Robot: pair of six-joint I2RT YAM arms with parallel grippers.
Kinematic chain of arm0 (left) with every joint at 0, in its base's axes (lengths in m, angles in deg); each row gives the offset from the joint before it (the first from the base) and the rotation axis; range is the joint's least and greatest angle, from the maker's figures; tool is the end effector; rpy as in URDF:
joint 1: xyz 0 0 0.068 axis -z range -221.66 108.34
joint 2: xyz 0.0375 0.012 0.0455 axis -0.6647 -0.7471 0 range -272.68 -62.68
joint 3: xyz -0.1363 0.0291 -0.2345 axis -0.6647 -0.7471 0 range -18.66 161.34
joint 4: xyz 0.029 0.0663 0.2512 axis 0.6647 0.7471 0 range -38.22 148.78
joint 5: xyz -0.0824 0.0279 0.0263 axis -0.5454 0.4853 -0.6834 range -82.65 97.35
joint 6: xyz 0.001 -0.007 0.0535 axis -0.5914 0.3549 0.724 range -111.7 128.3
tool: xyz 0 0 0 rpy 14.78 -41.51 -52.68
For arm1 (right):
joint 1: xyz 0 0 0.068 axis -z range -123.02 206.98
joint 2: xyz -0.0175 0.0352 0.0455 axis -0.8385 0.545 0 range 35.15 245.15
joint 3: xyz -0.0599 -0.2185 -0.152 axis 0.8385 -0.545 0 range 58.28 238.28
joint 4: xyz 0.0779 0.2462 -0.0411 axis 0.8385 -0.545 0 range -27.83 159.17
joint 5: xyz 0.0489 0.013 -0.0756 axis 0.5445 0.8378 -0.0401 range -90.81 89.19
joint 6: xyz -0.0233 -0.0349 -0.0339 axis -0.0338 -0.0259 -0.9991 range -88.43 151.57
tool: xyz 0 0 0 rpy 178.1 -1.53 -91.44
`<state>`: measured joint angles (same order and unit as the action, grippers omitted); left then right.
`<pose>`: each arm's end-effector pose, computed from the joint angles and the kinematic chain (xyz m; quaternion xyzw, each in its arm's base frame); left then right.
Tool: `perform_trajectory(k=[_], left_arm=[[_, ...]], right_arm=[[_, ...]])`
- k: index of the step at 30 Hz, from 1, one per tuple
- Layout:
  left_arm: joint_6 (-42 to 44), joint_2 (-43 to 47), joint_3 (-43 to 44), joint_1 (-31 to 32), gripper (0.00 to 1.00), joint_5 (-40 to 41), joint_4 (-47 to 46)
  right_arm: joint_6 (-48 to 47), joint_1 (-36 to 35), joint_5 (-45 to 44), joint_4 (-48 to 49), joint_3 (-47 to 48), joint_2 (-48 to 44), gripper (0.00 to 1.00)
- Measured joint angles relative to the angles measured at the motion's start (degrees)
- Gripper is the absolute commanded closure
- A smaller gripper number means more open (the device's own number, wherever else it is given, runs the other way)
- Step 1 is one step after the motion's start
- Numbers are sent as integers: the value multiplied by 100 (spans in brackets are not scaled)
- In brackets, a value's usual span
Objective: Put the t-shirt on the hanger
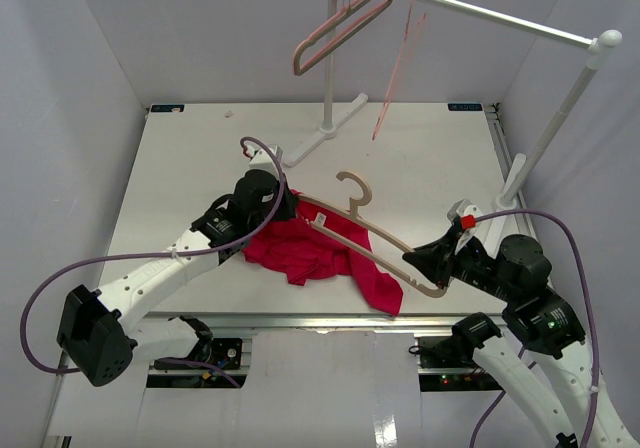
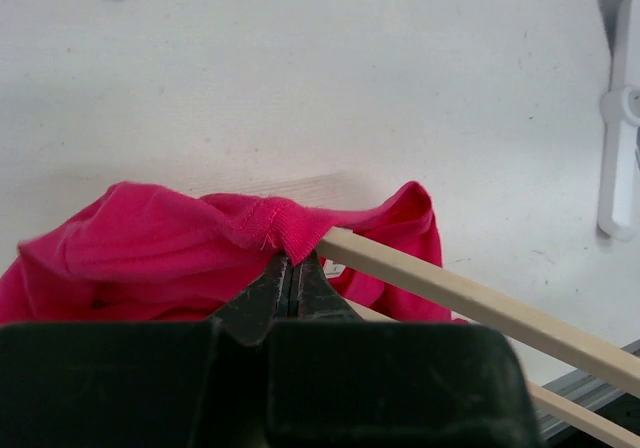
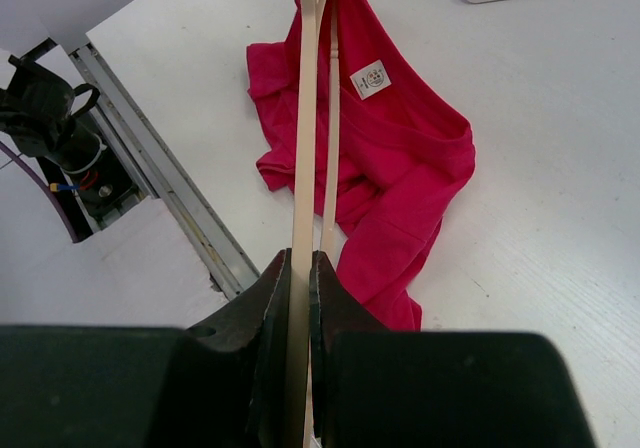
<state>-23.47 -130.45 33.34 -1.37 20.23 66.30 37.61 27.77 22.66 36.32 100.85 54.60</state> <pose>0.2081 -0.1661 0.2941 0.0084 0.8636 -0.2122 0.4572 0.0611 0.0504 0.3347 -0.2788 0.7069 0.3393 0.5544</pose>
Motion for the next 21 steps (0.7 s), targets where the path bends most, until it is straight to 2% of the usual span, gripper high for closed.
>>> perform_trajectory(k=[12, 21], left_arm=[[401, 111, 436, -2, 100, 119, 323], [942, 108, 986, -4, 100, -710, 363]], right_arm=[[408, 30, 372, 855, -507, 117, 92], [901, 33, 522, 1676, -767, 577, 92]])
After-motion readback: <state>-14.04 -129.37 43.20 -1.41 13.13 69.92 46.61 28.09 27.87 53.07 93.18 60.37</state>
